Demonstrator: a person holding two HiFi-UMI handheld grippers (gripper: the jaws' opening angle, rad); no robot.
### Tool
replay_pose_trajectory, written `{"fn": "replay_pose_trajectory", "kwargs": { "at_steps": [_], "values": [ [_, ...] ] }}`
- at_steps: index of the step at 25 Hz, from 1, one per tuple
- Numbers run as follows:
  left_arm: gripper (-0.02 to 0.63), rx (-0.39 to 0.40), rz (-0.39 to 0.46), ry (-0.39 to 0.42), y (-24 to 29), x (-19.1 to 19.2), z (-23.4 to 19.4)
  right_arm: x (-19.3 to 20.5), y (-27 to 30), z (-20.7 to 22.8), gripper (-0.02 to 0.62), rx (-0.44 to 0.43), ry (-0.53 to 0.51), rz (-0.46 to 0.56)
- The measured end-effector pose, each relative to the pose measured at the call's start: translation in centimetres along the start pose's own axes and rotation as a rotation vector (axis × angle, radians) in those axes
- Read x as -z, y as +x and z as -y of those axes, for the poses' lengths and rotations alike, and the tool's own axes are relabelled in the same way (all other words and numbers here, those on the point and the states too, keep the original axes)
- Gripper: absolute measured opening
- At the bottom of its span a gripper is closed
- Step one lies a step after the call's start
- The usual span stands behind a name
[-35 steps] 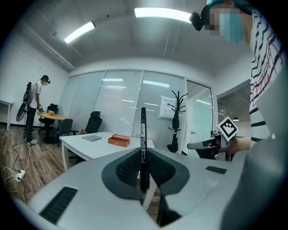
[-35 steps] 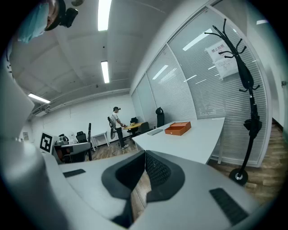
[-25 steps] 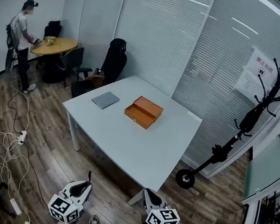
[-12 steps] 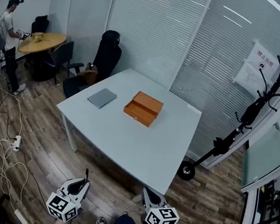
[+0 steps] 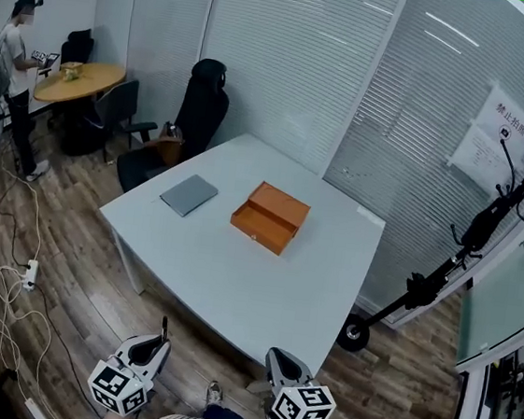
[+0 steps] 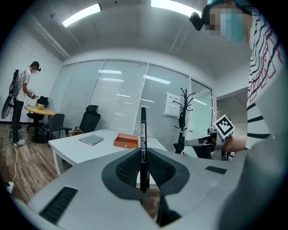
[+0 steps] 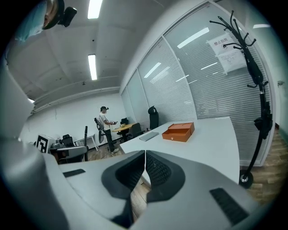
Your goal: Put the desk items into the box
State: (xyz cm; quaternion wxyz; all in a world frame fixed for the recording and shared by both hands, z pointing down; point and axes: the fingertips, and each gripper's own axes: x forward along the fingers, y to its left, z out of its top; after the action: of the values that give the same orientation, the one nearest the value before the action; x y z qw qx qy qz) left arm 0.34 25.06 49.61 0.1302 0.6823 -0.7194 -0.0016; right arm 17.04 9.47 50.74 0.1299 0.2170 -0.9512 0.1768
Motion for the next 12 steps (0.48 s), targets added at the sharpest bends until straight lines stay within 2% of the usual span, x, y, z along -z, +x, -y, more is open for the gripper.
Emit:
{"fn": "replay_pose_trajectory", "kwargs": {
  "at_steps": [7, 12],
  "values": [
    [0.051, -0.013, 0.027, 0.039, 7.1, -3.3, -1.5, -3.4, 4.7, 4.6, 0.026, -0.033, -0.021, 0.010],
    [0.051, -0.009, 0.014, 0.045, 10.7, -4.2, -2.0, -4.9, 6.9, 7.2, 0.026, -0.042, -0.011, 0.008]
  ]
}}
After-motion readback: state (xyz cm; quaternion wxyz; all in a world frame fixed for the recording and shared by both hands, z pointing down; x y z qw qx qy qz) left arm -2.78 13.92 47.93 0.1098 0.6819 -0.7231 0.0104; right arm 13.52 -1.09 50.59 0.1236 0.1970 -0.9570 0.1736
